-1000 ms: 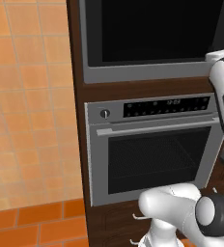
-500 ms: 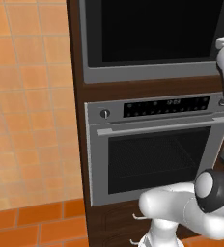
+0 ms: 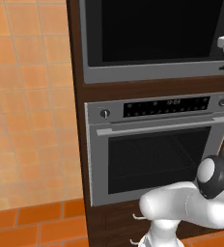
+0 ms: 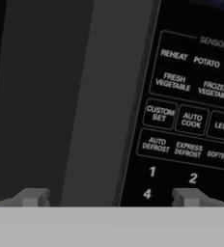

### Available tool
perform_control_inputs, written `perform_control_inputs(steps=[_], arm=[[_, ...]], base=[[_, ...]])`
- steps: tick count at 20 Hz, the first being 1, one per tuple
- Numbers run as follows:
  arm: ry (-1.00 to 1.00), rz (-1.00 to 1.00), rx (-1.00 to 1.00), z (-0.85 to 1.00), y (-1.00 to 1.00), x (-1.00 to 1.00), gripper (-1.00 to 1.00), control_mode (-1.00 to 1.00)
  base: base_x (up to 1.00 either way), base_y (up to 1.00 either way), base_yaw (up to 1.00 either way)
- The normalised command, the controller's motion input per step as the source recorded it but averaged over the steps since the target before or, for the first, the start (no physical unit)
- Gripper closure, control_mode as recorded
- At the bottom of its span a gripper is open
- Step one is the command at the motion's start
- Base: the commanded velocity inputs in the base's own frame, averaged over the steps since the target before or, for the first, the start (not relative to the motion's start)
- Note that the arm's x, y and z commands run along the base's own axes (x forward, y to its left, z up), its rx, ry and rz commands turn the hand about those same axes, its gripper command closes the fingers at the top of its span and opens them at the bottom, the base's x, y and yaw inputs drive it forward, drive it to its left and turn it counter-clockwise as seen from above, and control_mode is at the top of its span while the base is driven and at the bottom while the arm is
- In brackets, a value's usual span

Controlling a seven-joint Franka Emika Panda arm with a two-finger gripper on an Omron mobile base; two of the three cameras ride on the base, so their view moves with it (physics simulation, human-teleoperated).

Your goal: Open the microwave, place the bowl with waffle inside the microwave, then close the microwave door and turn it on.

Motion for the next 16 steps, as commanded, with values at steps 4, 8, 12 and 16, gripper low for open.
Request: perform_control_inputs(steps=[4, 8, 12, 16], arm=[[0.00, 0.03, 0.00, -0.08, -0.03, 0.63, -1.00, -1.00], [-0.06, 0.01, 0.00, -0.52, 0.13, 0.46, 1.00, -1.00], [-0.12, 0.00, 0.00, -0.94, 0.48, 0.30, 1.00, -1.00], [-0.17, 0.00, 0.00, -0.71, 0.24, 0.24, 1.00, -1.00]], base=[[0.00, 0.00, 0.00], [0.00, 0.00, 0.00], [0.00, 0.00, 0.00], [0.00, 0.00, 0.00]])
